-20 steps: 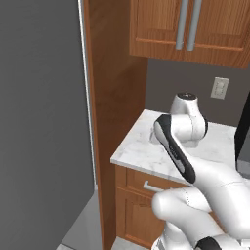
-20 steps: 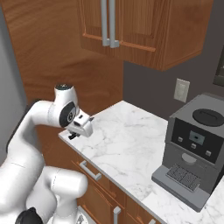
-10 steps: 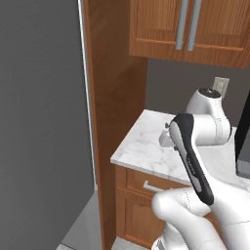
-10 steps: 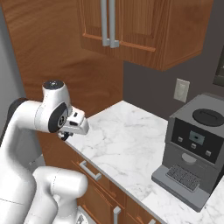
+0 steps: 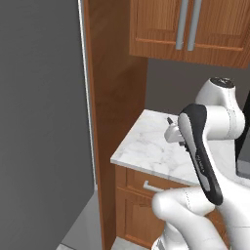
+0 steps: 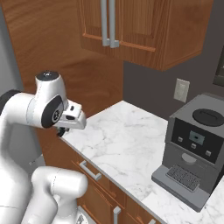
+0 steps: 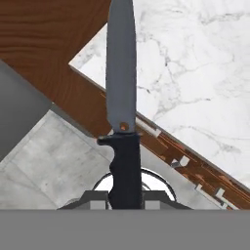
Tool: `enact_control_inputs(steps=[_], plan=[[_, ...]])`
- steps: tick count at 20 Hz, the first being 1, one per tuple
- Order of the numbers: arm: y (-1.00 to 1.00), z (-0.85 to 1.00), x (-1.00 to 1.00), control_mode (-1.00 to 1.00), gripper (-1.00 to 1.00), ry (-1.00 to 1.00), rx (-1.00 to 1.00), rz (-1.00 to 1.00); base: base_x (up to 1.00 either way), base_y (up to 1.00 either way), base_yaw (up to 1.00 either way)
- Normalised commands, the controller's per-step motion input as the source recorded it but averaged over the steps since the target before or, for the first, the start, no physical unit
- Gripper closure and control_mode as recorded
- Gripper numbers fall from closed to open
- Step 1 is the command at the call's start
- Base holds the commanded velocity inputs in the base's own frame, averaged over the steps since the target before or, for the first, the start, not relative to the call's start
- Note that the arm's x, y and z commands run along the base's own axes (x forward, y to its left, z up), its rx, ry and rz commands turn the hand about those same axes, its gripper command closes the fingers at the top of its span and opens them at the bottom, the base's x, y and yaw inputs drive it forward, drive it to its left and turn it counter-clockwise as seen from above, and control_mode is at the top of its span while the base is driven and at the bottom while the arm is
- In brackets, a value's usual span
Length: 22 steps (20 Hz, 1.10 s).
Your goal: Retrieve the butter from the fridge and place it on a plate on the dining table. Then retrieve the butter knife by the fridge and place it near the plate.
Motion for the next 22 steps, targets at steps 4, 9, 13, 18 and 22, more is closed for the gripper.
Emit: enact_control_inputs(steps=[4,9,13,18,22], plan=[[0.06,0.01,-0.46,-1.00,1.00,0.01,-0.01,-0.08,0.00,0.00,0.00],[0.07,0.00,-0.60,-1.00,1.00,0.00,-0.02,-0.09,0.00,0.00,0.00],[0.05,0.00,-0.33,-1.00,1.00,0.00,-0.09,-0.07,0.00,0.00,0.00],[0.01,0.00,-0.17,-1.00,1.00,0.01,-0.05,-0.04,0.00,0.00,0.00],[0.01,0.00,-0.11,-1.00,1.00,0.00,0.00,-0.01,0.00,0.00,0.00]])
